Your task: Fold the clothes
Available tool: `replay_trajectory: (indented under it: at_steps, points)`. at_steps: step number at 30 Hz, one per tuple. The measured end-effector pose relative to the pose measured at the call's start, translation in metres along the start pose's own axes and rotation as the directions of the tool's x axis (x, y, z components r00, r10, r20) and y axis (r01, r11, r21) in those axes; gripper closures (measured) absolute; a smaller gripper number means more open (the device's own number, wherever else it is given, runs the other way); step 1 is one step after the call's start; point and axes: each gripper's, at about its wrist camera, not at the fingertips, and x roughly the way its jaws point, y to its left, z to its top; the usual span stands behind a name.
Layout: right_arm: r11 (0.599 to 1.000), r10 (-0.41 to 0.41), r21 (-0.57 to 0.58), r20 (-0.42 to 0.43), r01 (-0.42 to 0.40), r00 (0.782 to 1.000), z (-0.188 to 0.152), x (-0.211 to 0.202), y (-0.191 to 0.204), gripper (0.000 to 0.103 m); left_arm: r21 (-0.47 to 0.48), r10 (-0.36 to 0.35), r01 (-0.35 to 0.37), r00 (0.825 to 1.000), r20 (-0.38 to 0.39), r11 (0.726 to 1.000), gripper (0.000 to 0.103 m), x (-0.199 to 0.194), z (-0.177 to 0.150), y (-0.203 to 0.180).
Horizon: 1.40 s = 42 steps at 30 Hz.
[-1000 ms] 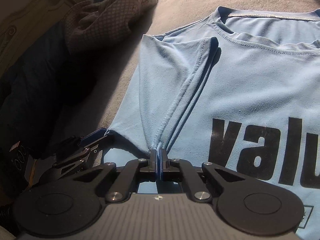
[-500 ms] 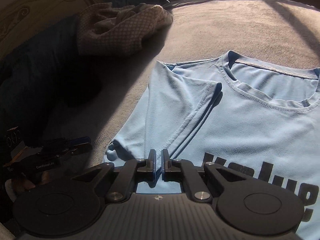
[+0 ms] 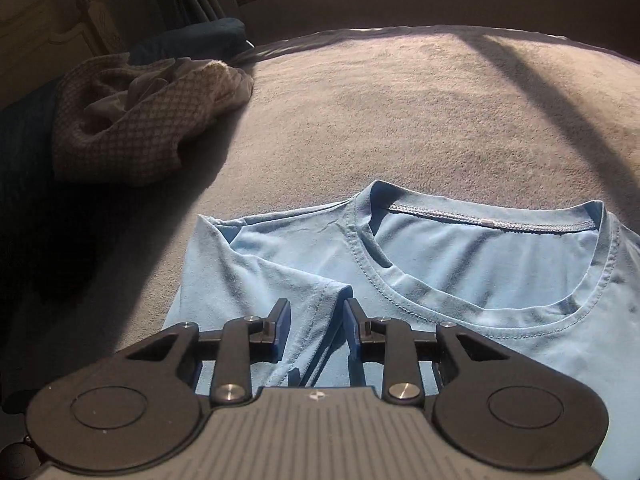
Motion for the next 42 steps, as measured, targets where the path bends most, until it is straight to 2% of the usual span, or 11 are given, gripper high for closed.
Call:
replay_trajectory:
  at_steps: [6, 9, 19, 22, 24, 28, 31, 34, 37, 39, 42]
  points:
    - [0.994, 0.008, 0.11, -0.036, -0.004, 0.999, 0.007, 0.026, -0.018, 0.07, 0.021, 0.005, -0.005, 1.0, 0.012, 1.0, 0.079, -0.002, -0.005, 0.003]
    - [0.993, 0.02, 0.113, -0.012, -0.019, 1.0, 0.007, 0.024, -0.018, 0.099, 0.035, 0.013, -0.013, 1.0, 0.018, 0.999, 0.079, -0.002, -0.005, 0.0]
    - [0.988, -0.02, 0.155, 0.042, 0.013, 0.999, 0.006, 0.021, -0.028, 0.095, 0.039, 0.019, -0.02, 0.999, 0.027, 0.999, 0.079, -0.004, -0.007, 0.003]
    - [0.987, -0.07, 0.15, 0.113, 0.052, 0.991, 0.01, 0.009, -0.021, 0.093, 0.031, 0.018, -0.019, 0.999, 0.03, 0.999, 0.079, -0.005, -0.009, 0.003]
    - [0.994, -0.01, 0.107, 0.124, -0.003, 0.992, 0.015, 0.007, -0.008, 0.092, 0.03, 0.019, -0.02, 0.999, 0.032, 0.999, 0.079, -0.005, -0.009, 0.003]
    - [0.984, 0.164, -0.08, 0.019, -0.162, 0.986, 0.023, 0.023, 0.039, 0.093, 0.037, 0.025, -0.026, 0.999, 0.035, 0.999, 0.079, -0.007, -0.011, 0.001]
    - [0.978, 0.13, -0.155, -0.078, -0.141, 0.988, 0.022, 0.056, 0.063, 0.094, 0.04, 0.03, -0.031, 0.999, 0.037, 0.999, 0.079, -0.007, -0.011, 0.0]
    - [0.997, 0.016, -0.078, -0.031, -0.018, 0.999, 0.029, 0.074, 0.053, 0.096, 0.038, 0.031, -0.032, 0.999, 0.04, 0.999, 0.079, -0.009, -0.014, 0.0]
    - [0.998, -0.027, 0.058, 0.05, 0.024, 0.998, 0.038, 0.068, 0.036, 0.094, 0.034, 0.028, -0.029, 0.999, 0.043, 0.999, 0.079, -0.01, -0.015, 0.0]
    - [0.996, 0.039, 0.074, 0.055, -0.043, 0.998, 0.041, 0.058, 0.034, 0.094, 0.028, 0.024, -0.025, 0.999, 0.044, 0.999, 0.079, -0.01, -0.015, 0.0]
    - [0.98, 0.197, -0.012, -0.002, -0.197, 0.98, 0.041, 0.051, 0.052, 0.093, 0.021, 0.019, -0.02, 0.999, 0.046, 1.0, 0.079, -0.01, -0.014, 0.001]
